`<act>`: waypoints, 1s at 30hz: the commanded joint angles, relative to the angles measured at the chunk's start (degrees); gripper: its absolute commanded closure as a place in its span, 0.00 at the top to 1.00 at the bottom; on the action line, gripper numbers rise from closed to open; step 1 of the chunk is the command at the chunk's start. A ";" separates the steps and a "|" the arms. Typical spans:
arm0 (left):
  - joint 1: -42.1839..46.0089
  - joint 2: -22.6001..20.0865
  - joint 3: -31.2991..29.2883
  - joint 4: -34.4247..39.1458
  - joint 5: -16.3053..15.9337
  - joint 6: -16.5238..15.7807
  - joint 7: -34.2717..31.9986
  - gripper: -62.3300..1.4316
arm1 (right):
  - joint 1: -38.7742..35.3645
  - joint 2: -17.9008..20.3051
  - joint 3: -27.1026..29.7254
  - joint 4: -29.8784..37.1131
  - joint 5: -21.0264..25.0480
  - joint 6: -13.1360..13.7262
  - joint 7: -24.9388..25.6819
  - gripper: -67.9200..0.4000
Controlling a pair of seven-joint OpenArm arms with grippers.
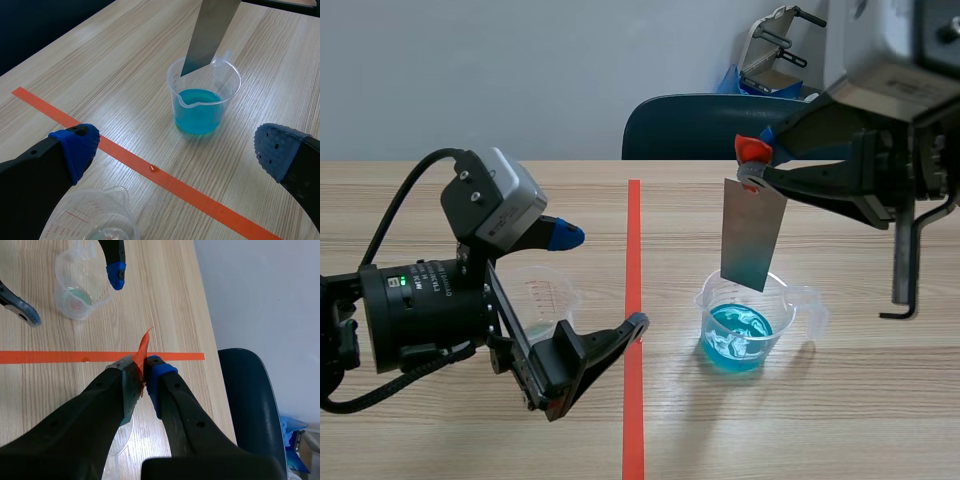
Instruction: Do the redox reaction experiment
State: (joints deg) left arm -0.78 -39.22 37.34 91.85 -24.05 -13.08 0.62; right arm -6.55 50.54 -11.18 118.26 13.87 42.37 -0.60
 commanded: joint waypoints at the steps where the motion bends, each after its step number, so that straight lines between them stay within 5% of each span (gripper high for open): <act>1: -0.04 0.13 -0.42 0.46 -0.15 0.11 -0.74 1.00 | 0.68 0.72 1.64 1.16 1.27 0.35 -0.39 0.01; 22: -0.04 0.13 -0.42 0.46 -0.15 0.09 -0.57 1.00 | 0.68 0.72 9.11 9.33 17.31 0.35 -14.60 0.01; 30: -0.04 0.13 -0.42 0.46 -0.15 0.09 -0.68 1.00 | 0.68 0.72 9.42 9.35 18.80 0.35 -15.67 0.01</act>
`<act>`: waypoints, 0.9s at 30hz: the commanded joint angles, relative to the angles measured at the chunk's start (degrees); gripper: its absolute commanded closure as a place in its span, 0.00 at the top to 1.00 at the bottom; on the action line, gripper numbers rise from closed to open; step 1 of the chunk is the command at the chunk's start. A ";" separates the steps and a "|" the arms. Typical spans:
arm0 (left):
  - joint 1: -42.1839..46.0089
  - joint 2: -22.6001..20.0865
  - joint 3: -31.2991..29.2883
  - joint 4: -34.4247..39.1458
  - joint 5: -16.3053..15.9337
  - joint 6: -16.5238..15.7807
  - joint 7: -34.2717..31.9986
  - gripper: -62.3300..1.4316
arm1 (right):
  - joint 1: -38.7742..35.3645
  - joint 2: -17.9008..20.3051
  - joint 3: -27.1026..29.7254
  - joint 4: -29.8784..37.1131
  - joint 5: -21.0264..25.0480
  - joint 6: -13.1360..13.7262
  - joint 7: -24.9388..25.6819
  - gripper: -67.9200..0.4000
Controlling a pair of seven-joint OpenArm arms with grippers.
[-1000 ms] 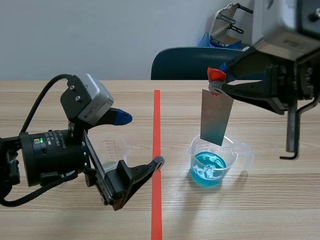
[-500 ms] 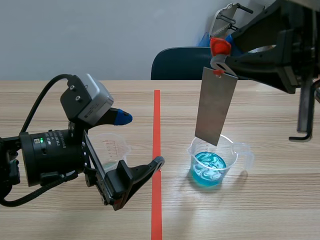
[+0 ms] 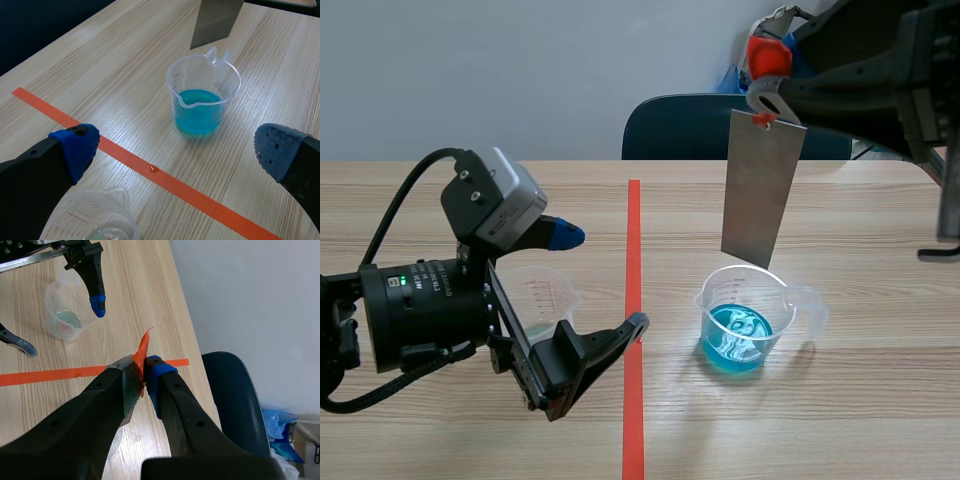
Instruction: Do the redox reaction experiment
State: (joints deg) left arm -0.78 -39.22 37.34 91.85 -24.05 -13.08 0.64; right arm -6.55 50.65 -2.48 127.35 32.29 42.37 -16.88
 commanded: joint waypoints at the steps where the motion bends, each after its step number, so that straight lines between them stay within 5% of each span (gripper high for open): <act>1: -0.04 0.13 -0.42 0.46 -0.15 0.09 -0.72 1.00 | 0.68 0.61 0.72 0.26 0.37 0.35 0.46 0.01; 27: -0.04 0.15 -0.42 0.46 -0.17 0.09 -0.79 1.00 | 0.68 0.59 0.72 0.26 0.39 0.35 -0.26 0.01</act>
